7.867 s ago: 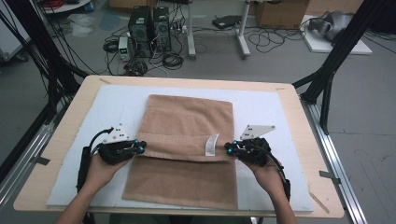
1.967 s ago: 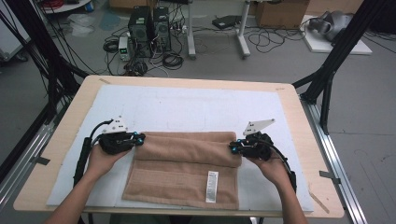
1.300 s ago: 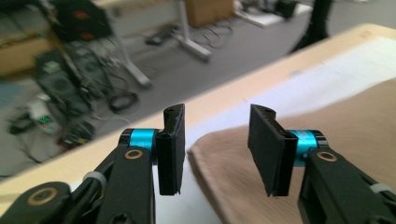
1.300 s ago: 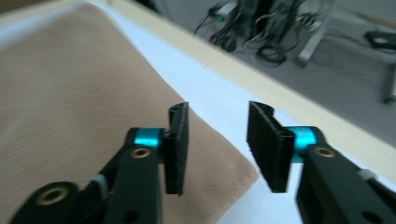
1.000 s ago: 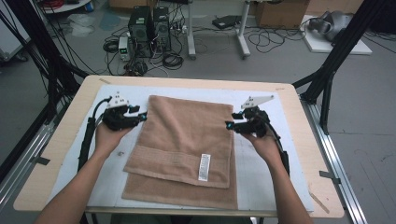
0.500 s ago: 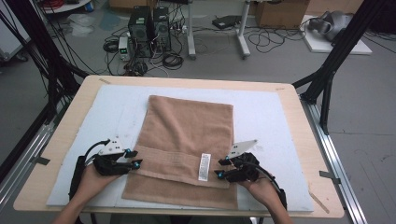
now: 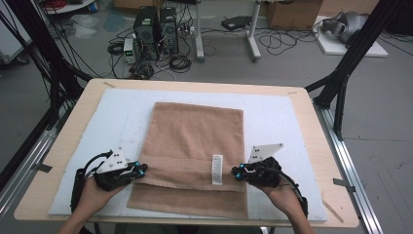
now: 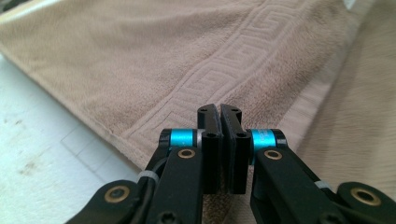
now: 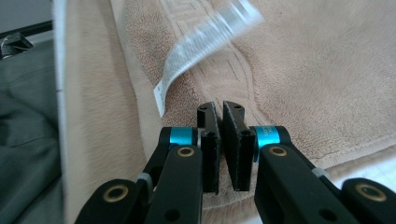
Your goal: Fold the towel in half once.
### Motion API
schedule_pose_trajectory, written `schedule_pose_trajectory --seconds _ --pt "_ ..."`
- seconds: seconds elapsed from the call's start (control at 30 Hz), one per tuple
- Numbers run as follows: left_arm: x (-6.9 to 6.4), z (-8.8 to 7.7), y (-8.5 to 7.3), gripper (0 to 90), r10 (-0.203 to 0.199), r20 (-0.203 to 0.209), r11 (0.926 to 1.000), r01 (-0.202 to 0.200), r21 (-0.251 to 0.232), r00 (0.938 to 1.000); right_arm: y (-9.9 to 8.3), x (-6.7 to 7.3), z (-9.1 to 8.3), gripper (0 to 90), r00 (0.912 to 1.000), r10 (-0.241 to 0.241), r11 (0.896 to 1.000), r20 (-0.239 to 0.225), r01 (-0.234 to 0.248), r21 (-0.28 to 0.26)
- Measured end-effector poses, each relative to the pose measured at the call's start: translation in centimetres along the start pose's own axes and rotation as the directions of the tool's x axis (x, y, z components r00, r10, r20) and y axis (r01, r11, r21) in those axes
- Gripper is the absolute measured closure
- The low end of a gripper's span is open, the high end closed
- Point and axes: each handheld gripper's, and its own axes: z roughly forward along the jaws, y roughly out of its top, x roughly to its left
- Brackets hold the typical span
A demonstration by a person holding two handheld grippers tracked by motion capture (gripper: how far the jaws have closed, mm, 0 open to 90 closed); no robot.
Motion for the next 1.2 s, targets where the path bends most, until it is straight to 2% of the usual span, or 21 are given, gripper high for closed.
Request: schedule_pose_trajectory --seconds 0.1,0.2,0.27,0.37,0.5,0.57,0.63,0.7,0.77,0.8,0.9,1.0,1.07,1.2 --pt "-1.0 -0.7 -0.1 86.8 0.014 0.016 0.9999 -0.014 -0.003 0.9998 -0.3 1.0 -1.2 85.2 0.9999 -0.003 1.0 -0.011 0.003 -0.007" --pt "-1.5 -1.0 -0.4 86.8 0.024 0.016 0.9997 -0.024 0.01 0.9996 -0.5 1.9 -1.5 85.1 0.9996 -0.022 1.0 -0.019 0.022 -0.001" --pt "-1.5 -1.0 -0.8 86.8 0.012 0.022 0.9996 -0.012 0.025 0.9997 -0.7 2.2 -1.1 85.0 0.9994 -0.016 1.0 -0.031 0.016 0.003" --pt "-1.7 -1.4 -1.1 86.7 0.006 0.02 0.9998 -0.006 0.019 0.9998 -1.1 2.4 -0.4 84.8 0.9991 -0.01 1.0 -0.041 0.011 0.013" --pt "-1.8 -1.8 -1.3 86.7 -0.003 0.033 0.9998 0.002 0.022 0.9994 -1.2 2.4 -0.4 84.7 0.9978 0.0 1.0 -0.067 0.001 0.009" --pt "-2.1 -2.0 -1.3 86.7 0.006 0.033 0.9999 -0.006 0.015 0.9994 -1.2 2.6 -0.6 84.6 0.998 -0.011 1.0 -0.063 0.011 0.003" --pt "-2.1 -1.7 -1.4 86.5 -0.006 0.048 0.9996 0.005 0.027 0.9988 -1.3 2.6 -0.6 84.2 0.9978 -0.006 1.0 -0.066 0.006 0.007" --pt "-2.2 -1.2 -1.8 85.6 -0.006 0.062 0.999 0.003 0.045 0.998 -1.6 2.3 -0.3 83.1 0.9972 0.005 0.999 -0.074 -0.002 0.033" --pt "-2.2 -0.8 -2.3 75.9 -0.026 0.058 0.9984 0.023 0.052 0.998 -2.1 2.1 0.0 76.1 0.9966 0.027 0.999 -0.077 -0.024 0.043" --pt "-2.1 -0.7 -2.5 73.0 -0.038 0.06 0.9982 0.036 0.048 0.9975 -2.3 2.1 0.0 75.6 0.9965 0.04 0.998 -0.074 -0.037 0.042" --pt "-1.9 -0.6 -3.0 69.9 -0.049 0.049 0.998 0.047 0.043 0.9976 -2.7 2.3 0.0 72.7 0.9966 0.042 0.999 -0.071 -0.039 0.033" --pt "-2.0 -0.5 -3.1 69.5 -0.036 0.041 0.9986 0.034 0.04 0.9985 -3.0 2.6 0.3 71.6 0.9964 0.041 0.999 -0.075 -0.038 0.035" --pt "-2.0 -0.3 -3.3 70.0 -0.037 0.046 0.9981 0.035 0.05 0.9983 -3.2 2.8 0.7 70.9 0.9959 0.035 0.999 -0.084 -0.033 0.033" --pt "-2.2 0.2 -3.9 71.5 -0.026 0.045 0.9958 0.022 0.089 0.9987 -3.8 3.1 1.7 70.2 0.9955 0.034 0.997 -0.088 -0.029 0.066"
